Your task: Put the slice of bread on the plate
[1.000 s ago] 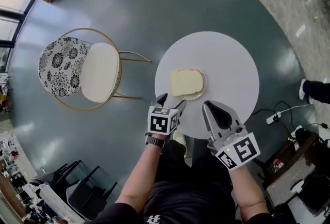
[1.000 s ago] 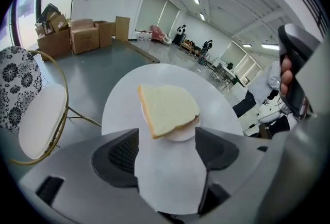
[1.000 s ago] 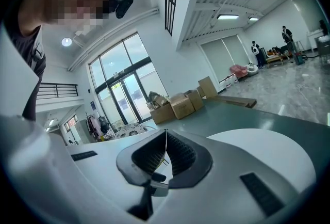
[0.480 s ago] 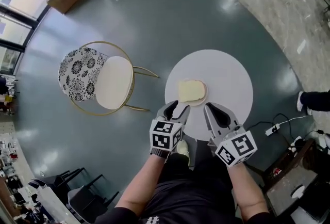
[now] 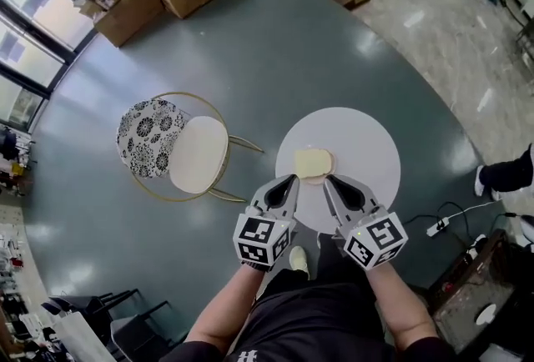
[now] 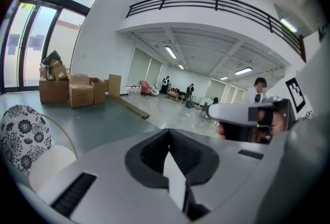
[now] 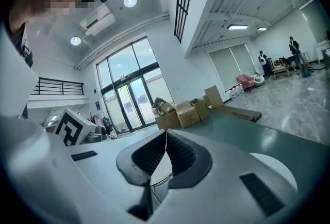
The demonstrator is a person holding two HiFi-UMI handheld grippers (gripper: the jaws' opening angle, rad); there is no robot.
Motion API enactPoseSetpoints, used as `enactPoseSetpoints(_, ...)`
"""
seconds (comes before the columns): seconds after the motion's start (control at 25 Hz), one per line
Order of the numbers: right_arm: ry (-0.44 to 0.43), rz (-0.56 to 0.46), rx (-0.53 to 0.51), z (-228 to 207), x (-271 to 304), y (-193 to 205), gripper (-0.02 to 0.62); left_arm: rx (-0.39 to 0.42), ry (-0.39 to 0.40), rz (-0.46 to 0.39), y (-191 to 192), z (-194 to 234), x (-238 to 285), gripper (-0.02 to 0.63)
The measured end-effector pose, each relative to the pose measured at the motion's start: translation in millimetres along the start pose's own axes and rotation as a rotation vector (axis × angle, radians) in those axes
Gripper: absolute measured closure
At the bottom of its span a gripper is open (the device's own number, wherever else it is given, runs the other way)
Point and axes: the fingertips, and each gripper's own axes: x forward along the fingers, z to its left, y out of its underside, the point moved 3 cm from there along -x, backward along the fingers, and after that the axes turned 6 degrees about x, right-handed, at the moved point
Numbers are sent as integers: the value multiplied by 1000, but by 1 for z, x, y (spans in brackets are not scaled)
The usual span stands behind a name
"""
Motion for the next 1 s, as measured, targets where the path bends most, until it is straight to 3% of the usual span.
enactPoseSetpoints(0.28,-25,-51,-75,28,-14,-33,589,75,37,-177,-54,-39,-48,600)
enactPoseSetpoints(0.6,-63,-102,-178,75,-30,-65,589,167,19,-383,-115,-63,-102,600)
enactPoseSetpoints(1.0,-45,-131,-256,109,-50,-77,591,170,49,-419,-119,-81,-131,600)
